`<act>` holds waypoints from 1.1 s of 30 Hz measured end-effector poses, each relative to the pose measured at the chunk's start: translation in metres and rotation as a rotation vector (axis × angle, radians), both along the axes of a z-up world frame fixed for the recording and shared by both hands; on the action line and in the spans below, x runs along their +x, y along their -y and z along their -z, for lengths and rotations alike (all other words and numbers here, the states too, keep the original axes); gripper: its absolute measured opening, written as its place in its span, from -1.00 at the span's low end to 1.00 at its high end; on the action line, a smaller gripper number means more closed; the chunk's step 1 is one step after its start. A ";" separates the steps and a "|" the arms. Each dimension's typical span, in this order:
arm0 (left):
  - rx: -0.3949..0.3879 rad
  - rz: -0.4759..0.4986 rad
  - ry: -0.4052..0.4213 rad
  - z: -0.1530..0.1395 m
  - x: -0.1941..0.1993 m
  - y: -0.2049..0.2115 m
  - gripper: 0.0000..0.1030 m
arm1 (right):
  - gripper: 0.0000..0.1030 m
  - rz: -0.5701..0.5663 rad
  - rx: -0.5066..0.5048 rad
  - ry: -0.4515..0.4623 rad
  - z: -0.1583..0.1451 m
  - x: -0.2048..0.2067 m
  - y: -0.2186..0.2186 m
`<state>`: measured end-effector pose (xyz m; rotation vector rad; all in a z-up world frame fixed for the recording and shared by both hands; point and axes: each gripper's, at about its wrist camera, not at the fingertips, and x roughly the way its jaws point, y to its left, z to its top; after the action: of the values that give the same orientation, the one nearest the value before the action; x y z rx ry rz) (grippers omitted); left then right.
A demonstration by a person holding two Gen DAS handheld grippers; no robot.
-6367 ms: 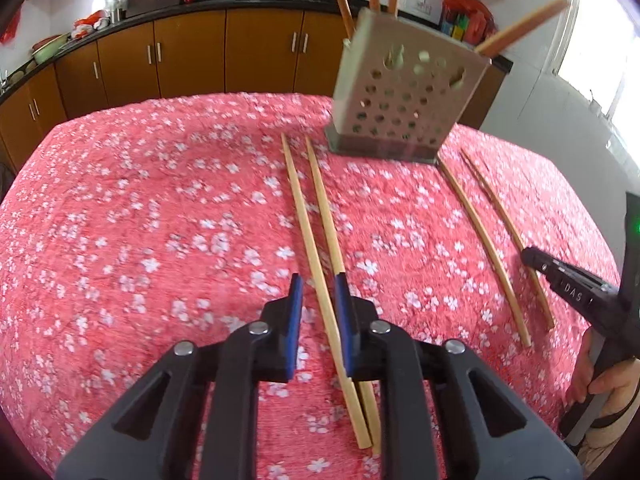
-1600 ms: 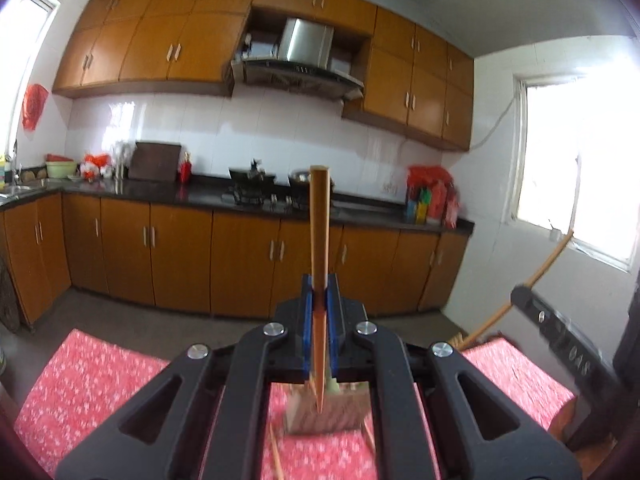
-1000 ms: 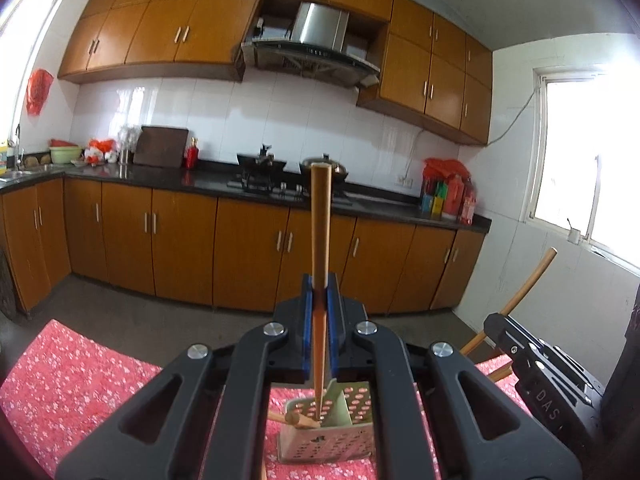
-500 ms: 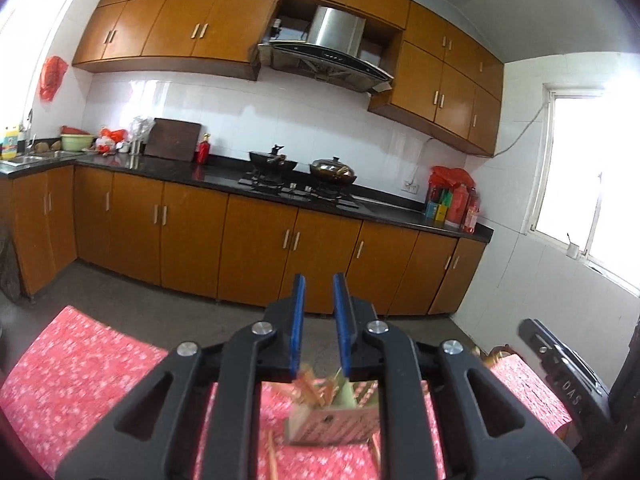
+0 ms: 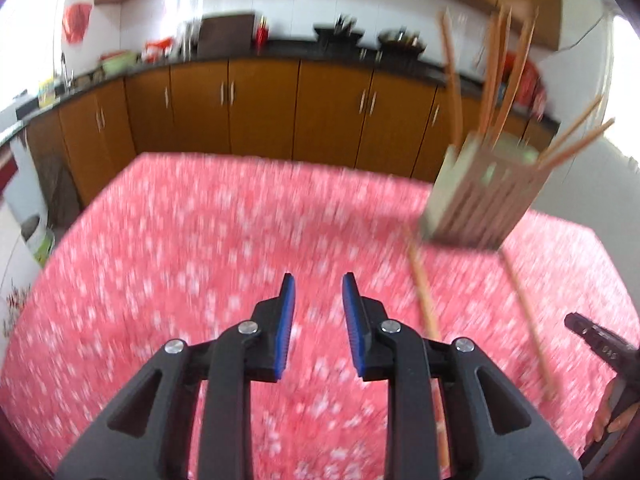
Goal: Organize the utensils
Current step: 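Lower the left tool onto a chopstick and close it while the right tool grasps one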
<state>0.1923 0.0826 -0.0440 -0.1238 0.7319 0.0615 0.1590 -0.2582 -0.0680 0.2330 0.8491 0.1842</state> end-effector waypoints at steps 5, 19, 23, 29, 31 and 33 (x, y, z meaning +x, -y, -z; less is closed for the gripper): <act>-0.019 0.011 -0.053 0.021 -0.002 0.007 -0.45 | -0.56 -0.064 -0.008 -0.017 0.005 0.002 -0.030; -0.027 0.080 -0.066 0.023 -0.001 0.034 -0.36 | -0.76 -0.053 -0.099 -0.032 0.023 0.003 -0.044; -0.027 0.114 -0.073 0.024 0.001 0.046 -0.36 | -0.84 -0.042 -0.095 -0.034 0.023 0.003 -0.040; -0.035 0.169 -0.091 0.030 0.004 0.065 -0.36 | -0.85 0.017 -0.119 -0.036 0.022 0.006 -0.028; -0.034 0.190 -0.098 0.033 0.003 0.071 -0.36 | -0.85 0.060 -0.126 -0.040 0.022 0.007 -0.018; -0.030 0.208 -0.105 0.035 0.003 0.077 -0.36 | -0.85 0.123 -0.130 -0.047 0.023 0.009 -0.002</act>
<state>0.1952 0.0057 -0.0791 -0.0729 0.8469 -0.1426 0.1683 -0.2561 -0.0905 0.1672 0.8874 0.0086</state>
